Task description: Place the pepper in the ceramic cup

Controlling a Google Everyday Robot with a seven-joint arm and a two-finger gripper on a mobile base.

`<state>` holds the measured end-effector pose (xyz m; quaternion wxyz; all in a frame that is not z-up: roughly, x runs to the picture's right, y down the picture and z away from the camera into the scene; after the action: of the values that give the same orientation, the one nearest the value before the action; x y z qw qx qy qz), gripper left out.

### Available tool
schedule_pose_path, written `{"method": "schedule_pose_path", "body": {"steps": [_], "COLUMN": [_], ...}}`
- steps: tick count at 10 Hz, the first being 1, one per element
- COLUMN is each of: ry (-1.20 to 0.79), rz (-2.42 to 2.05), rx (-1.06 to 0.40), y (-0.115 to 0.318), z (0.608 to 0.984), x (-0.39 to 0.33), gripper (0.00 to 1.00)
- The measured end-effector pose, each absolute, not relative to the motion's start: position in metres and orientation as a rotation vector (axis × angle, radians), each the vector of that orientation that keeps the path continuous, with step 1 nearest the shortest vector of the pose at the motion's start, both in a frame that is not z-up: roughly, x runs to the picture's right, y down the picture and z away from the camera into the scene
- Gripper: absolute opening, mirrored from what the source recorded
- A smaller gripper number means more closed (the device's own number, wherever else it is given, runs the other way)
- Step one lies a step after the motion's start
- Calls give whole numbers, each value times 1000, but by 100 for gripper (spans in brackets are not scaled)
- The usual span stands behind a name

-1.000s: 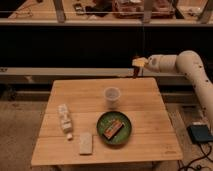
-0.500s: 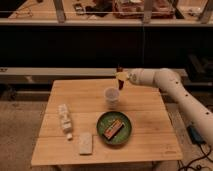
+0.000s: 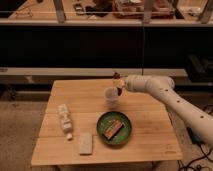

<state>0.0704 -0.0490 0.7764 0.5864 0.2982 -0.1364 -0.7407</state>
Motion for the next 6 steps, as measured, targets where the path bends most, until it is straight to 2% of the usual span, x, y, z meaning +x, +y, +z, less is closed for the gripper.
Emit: {"method": "schedule_pose_path", "body": {"steps": [6], "ry": [-338], "rz": [-1745], "rx": [688], "y": [-42], "z": [782], "x": [40], "gripper": [0]}}
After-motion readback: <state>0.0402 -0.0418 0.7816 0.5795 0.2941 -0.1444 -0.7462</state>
